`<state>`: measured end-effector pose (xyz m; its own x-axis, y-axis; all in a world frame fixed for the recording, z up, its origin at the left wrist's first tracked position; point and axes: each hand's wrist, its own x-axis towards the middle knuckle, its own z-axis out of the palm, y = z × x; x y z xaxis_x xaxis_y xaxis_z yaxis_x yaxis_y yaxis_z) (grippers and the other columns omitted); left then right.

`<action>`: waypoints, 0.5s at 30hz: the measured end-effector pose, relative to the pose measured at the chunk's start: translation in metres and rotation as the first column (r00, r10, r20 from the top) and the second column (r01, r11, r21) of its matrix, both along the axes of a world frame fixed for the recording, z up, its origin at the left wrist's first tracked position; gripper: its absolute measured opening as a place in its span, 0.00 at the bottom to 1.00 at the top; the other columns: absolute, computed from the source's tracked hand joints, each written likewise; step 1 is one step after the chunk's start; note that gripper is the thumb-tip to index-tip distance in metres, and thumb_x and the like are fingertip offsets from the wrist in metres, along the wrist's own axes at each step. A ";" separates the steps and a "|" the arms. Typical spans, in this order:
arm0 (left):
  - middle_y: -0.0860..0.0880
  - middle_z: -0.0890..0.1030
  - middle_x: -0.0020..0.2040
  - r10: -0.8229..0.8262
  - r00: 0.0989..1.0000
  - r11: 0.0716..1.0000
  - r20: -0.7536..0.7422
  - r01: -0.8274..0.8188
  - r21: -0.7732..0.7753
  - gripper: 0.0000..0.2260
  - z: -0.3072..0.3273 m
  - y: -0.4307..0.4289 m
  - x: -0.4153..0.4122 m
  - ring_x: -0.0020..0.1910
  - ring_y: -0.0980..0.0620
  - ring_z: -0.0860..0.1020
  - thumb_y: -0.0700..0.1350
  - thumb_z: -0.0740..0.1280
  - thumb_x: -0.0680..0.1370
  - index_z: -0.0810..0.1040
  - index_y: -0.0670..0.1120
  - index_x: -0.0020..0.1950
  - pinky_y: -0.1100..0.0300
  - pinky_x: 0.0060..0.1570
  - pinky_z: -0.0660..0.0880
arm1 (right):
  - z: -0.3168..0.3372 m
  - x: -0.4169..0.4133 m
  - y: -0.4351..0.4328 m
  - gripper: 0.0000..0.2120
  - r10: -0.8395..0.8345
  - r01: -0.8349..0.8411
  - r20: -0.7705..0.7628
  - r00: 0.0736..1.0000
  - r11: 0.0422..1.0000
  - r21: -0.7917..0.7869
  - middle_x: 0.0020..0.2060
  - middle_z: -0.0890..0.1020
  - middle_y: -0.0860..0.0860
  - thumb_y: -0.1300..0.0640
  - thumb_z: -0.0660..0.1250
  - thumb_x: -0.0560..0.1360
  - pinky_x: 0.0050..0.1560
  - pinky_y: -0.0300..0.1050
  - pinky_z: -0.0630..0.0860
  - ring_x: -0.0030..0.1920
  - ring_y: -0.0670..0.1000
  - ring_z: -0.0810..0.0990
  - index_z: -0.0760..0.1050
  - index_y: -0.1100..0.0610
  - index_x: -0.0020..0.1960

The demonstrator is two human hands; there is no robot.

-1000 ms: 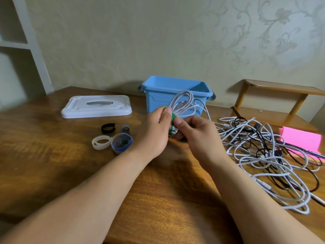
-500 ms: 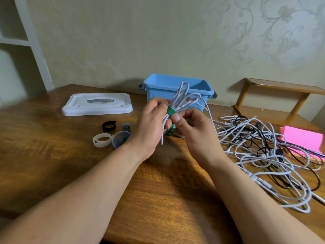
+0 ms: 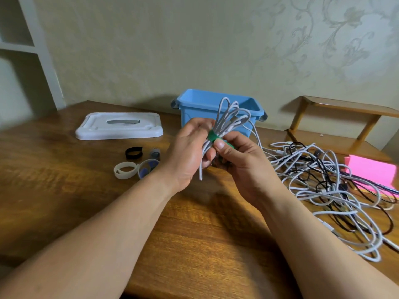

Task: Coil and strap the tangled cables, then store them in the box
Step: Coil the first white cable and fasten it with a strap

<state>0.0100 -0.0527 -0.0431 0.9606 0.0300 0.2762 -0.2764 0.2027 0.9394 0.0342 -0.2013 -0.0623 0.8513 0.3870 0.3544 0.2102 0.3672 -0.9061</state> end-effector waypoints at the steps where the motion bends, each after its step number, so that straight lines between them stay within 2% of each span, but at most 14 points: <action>1: 0.47 0.77 0.37 0.009 1.000 1.000 -0.005 -0.009 0.026 0.11 0.000 -0.001 0.000 0.31 0.55 0.74 0.47 0.57 0.90 0.77 0.45 0.62 0.61 0.26 0.70 | 0.000 0.000 -0.001 0.05 -0.014 0.014 0.006 1.000 1.000 -0.006 0.40 0.80 0.63 0.65 0.66 0.83 0.50 0.56 0.81 0.40 0.62 0.81 0.79 0.63 0.56; 4: 0.43 0.81 0.41 0.048 0.999 0.991 0.017 -0.050 0.125 0.14 -0.002 -0.005 0.000 0.33 0.47 0.79 0.52 0.57 0.90 0.76 0.43 0.63 0.54 0.30 0.77 | 0.001 0.001 -0.004 0.03 -0.075 0.077 0.043 0.996 0.996 -0.049 0.40 0.80 0.65 0.66 0.67 0.82 0.44 0.53 0.80 0.36 0.59 0.78 0.79 0.64 0.54; 6: 0.42 0.84 0.48 0.091 0.992 0.969 0.090 -0.109 0.223 0.15 -0.005 -0.004 0.001 0.41 0.44 0.83 0.54 0.58 0.89 0.76 0.44 0.60 0.47 0.39 0.82 | 0.001 0.001 -0.005 0.05 -0.145 0.149 0.071 0.987 0.987 -0.059 0.42 0.82 0.63 0.66 0.69 0.82 0.41 0.47 0.79 0.36 0.57 0.79 0.78 0.67 0.56; 8: 0.43 0.82 0.51 0.108 0.982 0.927 0.153 -0.155 0.341 0.14 -0.007 -0.003 0.001 0.49 0.46 0.83 0.55 0.59 0.89 0.76 0.45 0.57 0.46 0.49 0.82 | 0.001 0.002 -0.006 0.05 -0.241 0.247 0.092 0.966 0.966 -0.071 0.43 0.84 0.59 0.65 0.71 0.81 0.41 0.42 0.79 0.39 0.52 0.83 0.80 0.67 0.55; 11: 0.47 0.81 0.48 0.129 0.983 0.892 0.133 -0.174 0.416 0.14 -0.011 -0.007 0.001 0.47 0.52 0.81 0.55 0.58 0.89 0.76 0.47 0.54 0.50 0.49 0.80 | -0.001 0.002 -0.007 0.06 -0.362 0.384 0.161 0.918 0.912 -0.145 0.43 0.86 0.57 0.60 0.74 0.80 0.43 0.41 0.79 0.42 0.50 0.84 0.82 0.64 0.53; 15: 0.45 0.83 0.49 0.193 0.978 0.880 0.084 -0.210 0.427 0.18 -0.013 -0.011 0.004 0.50 0.46 0.82 0.59 0.56 0.88 0.78 0.48 0.56 0.43 0.53 0.80 | -0.002 0.000 -0.003 0.05 -0.430 0.486 0.259 0.865 0.845 -0.222 0.41 0.85 0.56 0.57 0.72 0.83 0.40 0.43 0.77 0.39 0.48 0.80 0.83 0.59 0.51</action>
<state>0.0139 -0.0638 -0.0556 0.9353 0.0916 0.3418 -0.3046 -0.2832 0.9094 0.0338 -0.2045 -0.0639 0.8808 0.0737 0.4676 0.4723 -0.0677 -0.8789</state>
